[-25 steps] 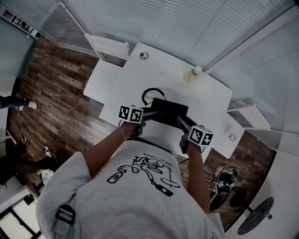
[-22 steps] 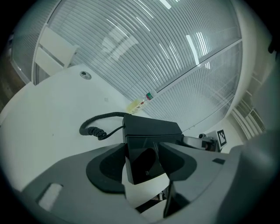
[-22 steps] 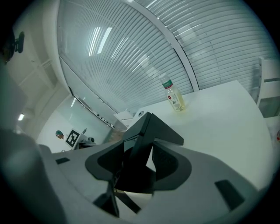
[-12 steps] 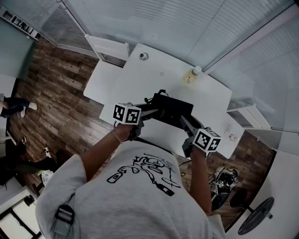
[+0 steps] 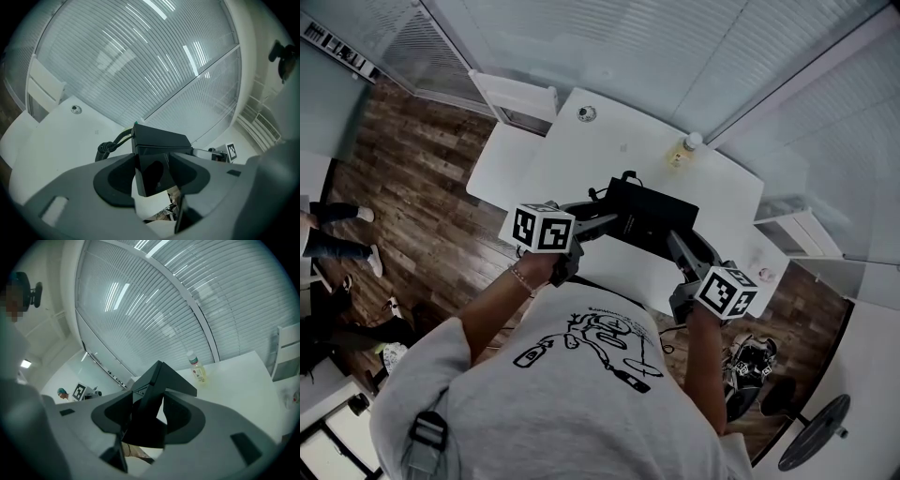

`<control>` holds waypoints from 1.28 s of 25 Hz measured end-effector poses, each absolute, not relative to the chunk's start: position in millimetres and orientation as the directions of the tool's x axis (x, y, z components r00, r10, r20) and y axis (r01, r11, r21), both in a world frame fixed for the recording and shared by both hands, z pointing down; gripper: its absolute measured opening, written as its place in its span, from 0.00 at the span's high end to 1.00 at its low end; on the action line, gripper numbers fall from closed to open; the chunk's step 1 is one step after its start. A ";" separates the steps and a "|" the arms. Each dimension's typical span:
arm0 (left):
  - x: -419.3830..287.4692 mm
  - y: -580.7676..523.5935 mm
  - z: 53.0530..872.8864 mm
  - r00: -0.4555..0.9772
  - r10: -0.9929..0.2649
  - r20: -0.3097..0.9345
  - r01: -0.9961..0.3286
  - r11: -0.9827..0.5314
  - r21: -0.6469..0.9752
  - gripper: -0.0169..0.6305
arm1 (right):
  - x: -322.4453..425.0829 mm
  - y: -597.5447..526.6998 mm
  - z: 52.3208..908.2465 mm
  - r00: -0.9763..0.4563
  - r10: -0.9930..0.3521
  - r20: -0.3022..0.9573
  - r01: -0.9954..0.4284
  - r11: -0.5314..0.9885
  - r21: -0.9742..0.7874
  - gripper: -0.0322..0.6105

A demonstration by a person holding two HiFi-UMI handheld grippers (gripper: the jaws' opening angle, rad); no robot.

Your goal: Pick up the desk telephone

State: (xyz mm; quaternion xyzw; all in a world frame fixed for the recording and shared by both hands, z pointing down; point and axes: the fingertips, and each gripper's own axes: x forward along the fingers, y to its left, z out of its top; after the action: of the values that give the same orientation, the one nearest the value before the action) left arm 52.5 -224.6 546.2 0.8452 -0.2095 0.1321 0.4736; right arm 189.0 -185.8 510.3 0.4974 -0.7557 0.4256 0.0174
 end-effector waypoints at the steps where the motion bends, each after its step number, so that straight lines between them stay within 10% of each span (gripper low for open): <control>1: 52.8 -225.1 540.3 0.879 -0.234 0.416 -0.477 -0.470 0.743 0.63 | 189.5 -185.9 505.4 -0.504 -0.740 0.446 -0.766 0.145 -0.626 0.64; 32: 60.4 -226.2 517.5 0.878 -0.255 0.406 -0.479 -0.486 0.731 0.63 | 197.7 -185.3 484.6 -0.501 -0.756 0.421 -0.763 0.156 -0.628 0.65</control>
State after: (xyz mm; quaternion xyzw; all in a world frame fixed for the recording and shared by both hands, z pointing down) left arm 60.4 -226.2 517.5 0.8533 -0.2151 0.1219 0.4590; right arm 197.7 -185.3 484.6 0.4994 -0.7603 0.4154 0.0040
